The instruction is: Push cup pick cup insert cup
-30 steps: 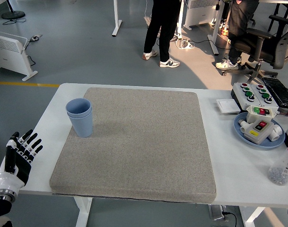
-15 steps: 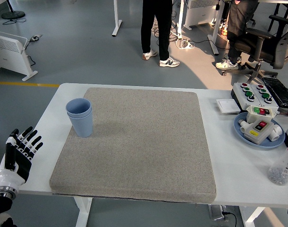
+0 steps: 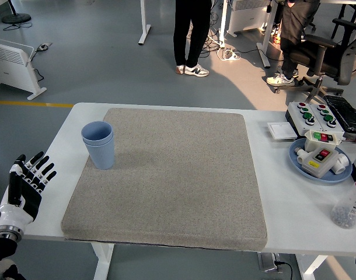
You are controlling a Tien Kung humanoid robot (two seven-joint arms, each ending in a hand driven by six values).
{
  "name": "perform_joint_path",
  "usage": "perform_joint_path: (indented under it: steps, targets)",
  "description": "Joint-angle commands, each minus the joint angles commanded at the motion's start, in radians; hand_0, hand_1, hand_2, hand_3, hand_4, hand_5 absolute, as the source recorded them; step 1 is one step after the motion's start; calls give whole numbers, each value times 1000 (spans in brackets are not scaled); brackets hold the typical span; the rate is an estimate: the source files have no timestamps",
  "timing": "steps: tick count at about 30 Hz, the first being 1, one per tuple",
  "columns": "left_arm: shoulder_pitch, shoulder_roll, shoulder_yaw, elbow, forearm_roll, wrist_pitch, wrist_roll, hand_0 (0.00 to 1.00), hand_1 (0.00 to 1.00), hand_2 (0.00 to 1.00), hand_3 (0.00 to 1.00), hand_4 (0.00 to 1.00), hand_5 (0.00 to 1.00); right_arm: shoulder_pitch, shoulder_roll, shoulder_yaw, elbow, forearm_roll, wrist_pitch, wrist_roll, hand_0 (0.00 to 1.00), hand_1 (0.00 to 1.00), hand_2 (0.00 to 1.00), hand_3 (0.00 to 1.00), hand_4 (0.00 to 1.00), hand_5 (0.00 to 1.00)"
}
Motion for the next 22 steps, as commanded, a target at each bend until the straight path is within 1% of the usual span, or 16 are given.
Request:
perform_joint_path:
  steps: [8,22]
  targets:
    - [-2,0,0,-2,3,3,0,839,857,870,818,582,998,3,-3,-9,-1,17,-3,5,523,544,618,562,112,446]
    - [0,2,-2,-7,2,5,-1,837,857,870,819,583,998,-3,-2,3,0,-1,0,-5,523,544,618,562,113,447]
